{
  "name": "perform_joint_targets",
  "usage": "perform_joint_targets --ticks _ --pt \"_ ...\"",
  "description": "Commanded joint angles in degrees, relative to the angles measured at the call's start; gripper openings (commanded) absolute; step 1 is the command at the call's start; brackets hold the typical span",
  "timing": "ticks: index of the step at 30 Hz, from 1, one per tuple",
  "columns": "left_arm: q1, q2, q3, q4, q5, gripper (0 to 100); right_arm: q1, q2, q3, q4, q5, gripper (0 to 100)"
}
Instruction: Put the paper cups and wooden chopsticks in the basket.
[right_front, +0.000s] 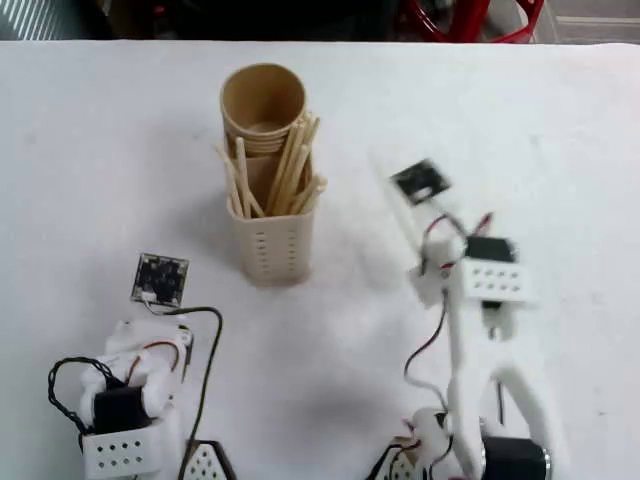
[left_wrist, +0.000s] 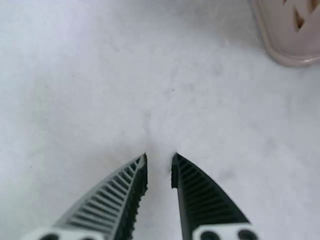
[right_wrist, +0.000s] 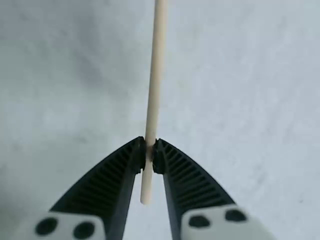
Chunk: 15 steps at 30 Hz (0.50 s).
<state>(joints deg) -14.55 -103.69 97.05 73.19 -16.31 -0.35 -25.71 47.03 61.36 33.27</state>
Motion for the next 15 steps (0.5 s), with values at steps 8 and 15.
perform_joint_targets --ticks 8,15 --pt "-0.04 -0.48 -0.09 0.35 -0.35 10 3.30 8.40 0.44 -3.82 1.23 3.0" --pt "-0.04 -0.48 -0.09 0.35 -0.35 10 5.67 10.15 0.35 -4.53 5.19 19.2"
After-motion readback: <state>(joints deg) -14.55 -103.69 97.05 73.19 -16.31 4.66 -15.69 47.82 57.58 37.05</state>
